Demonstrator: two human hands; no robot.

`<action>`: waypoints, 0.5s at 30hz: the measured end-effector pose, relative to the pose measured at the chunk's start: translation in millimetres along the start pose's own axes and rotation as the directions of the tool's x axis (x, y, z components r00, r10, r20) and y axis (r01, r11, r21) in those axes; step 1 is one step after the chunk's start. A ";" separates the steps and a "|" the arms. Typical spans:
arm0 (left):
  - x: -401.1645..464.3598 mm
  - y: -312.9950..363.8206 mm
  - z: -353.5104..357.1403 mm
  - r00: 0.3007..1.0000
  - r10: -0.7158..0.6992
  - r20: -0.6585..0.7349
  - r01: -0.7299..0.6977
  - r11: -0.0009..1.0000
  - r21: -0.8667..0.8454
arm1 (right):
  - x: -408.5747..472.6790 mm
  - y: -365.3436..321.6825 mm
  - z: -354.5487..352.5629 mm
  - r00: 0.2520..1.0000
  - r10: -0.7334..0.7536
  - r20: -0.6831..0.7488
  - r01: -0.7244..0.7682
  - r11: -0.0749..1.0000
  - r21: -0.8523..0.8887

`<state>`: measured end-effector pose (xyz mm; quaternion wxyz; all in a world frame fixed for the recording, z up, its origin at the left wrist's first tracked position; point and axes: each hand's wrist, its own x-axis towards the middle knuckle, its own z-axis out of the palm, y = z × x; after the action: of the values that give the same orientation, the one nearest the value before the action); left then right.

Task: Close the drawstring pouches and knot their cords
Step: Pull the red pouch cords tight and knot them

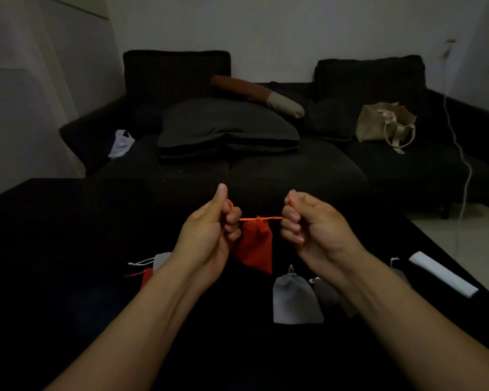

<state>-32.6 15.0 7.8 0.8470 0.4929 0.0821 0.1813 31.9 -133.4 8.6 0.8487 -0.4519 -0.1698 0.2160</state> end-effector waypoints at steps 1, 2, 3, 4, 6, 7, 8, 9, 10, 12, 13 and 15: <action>-0.1 0.0 0.6 1.000 0.010 0.007 -0.010 1.000 0.015 | 0.8 1.1 0.8 1.000 -0.018 0.001 0.018 1.000 -0.024; -0.7 -1.1 0.6 1.000 0.012 0.017 -0.013 0.998 0.054 | 0.9 2.4 0.9 1.000 -0.026 0.003 0.026 0.998 -0.057; -1.6 -2.9 -0.7 1.000 0.005 0.030 -0.008 0.995 0.101 | 0.1 4.4 1.0 1.000 -0.023 0.009 0.024 0.995 -0.092; -2.5 -3.9 -3.3 0.999 -0.013 0.044 0.007 0.990 0.141 | -0.7 6.6 0.7 1.000 -0.015 0.019 0.017 0.992 -0.121; -3.7 -4.8 -9.1 0.996 -0.064 0.067 0.050 0.980 0.194 | -4.0 8.8 -1.4 1.000 0.003 0.024 0.001 0.987 -0.162; -4.1 -4.1 -11.3 0.995 -0.076 0.068 0.060 0.976 0.210 | -5.3 8.8 -2.2 1.000 0.009 0.023 -0.005 0.985 -0.170; -4.8 -2.9 -12.4 0.995 -0.076 0.064 0.059 0.973 0.224 | -6.2 8.2 -2.9 1.000 0.015 0.023 -0.010 0.985 -0.174; -5.8 -1.7 -12.0 0.996 -0.066 0.060 0.050 0.971 0.233 | -6.9 6.7 -3.1 0.999 0.018 0.026 -0.014 0.984 -0.179; -7.0 0.1 -10.3 0.997 -0.048 0.056 0.033 0.971 0.236 | -6.6 5.3 -2.7 0.999 0.014 0.030 -0.008 0.983 -0.182; -8.3 3.6 -5.0 0.999 -0.001 0.045 -0.007 0.981 0.196 | -4.6 0.7 -1.1 0.999 -0.020 0.036 0.026 0.985 -0.171; -6.9 5.3 -1.6 0.999 0.023 0.044 -0.030 0.986 0.163 | -2.6 -2.6 0.0 0.998 -0.055 0.036 0.060 0.986 -0.158; -6.1 7.1 1.0 0.997 0.065 0.045 -0.071 0.984 0.160 | -1.0 -4.7 1.1 0.992 -0.122 0.032 0.126 0.971 -0.203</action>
<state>-39.4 15.1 14.2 0.7990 0.5661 0.0627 0.1929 31.5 -135.5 13.0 0.8079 -0.5230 -0.2273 0.1485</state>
